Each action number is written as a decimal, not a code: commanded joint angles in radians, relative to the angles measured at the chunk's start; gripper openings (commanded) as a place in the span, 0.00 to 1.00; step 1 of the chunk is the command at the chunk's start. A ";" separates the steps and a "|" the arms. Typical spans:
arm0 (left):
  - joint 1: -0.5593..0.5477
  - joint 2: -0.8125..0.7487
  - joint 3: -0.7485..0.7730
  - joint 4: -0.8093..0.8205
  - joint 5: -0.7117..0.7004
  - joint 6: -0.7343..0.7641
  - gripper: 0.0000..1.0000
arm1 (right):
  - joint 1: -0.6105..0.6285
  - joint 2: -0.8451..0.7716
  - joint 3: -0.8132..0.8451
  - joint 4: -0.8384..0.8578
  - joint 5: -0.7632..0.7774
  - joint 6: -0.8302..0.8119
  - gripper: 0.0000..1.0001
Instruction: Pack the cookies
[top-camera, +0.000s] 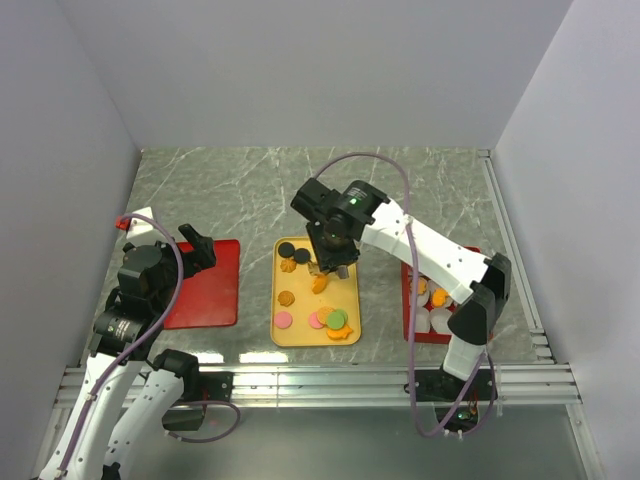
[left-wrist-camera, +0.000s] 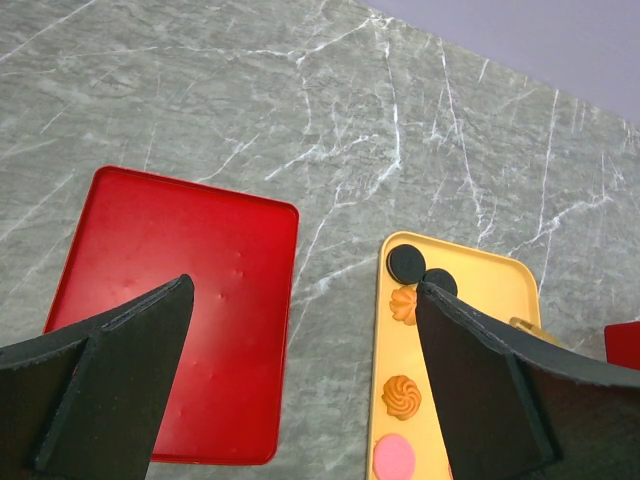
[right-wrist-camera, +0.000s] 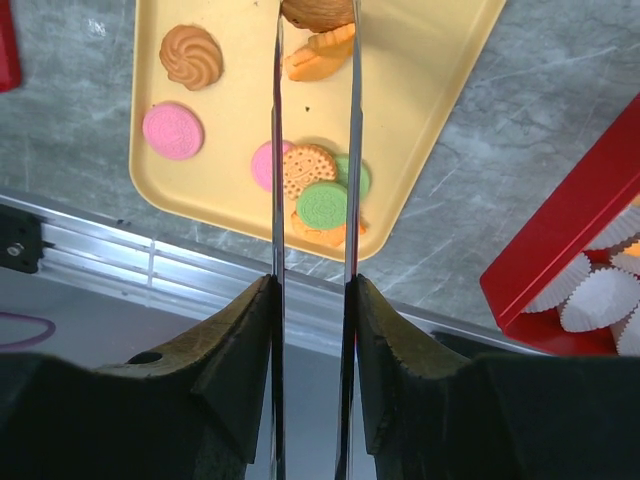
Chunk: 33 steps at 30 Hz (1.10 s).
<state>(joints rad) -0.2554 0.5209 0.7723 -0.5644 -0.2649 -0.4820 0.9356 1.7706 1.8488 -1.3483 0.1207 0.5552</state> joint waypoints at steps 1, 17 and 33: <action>0.005 0.001 -0.001 0.035 0.012 0.022 0.99 | -0.027 -0.088 0.003 -0.095 0.030 0.014 0.41; -0.018 0.025 -0.001 0.034 0.010 0.020 0.99 | -0.283 -0.411 -0.220 -0.095 0.071 0.014 0.41; -0.028 0.042 -0.002 0.035 0.009 0.022 0.99 | -0.478 -0.813 -0.565 -0.097 0.137 0.106 0.41</action>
<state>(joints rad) -0.2794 0.5606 0.7723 -0.5640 -0.2592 -0.4816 0.4789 1.0008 1.3136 -1.3617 0.2245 0.6209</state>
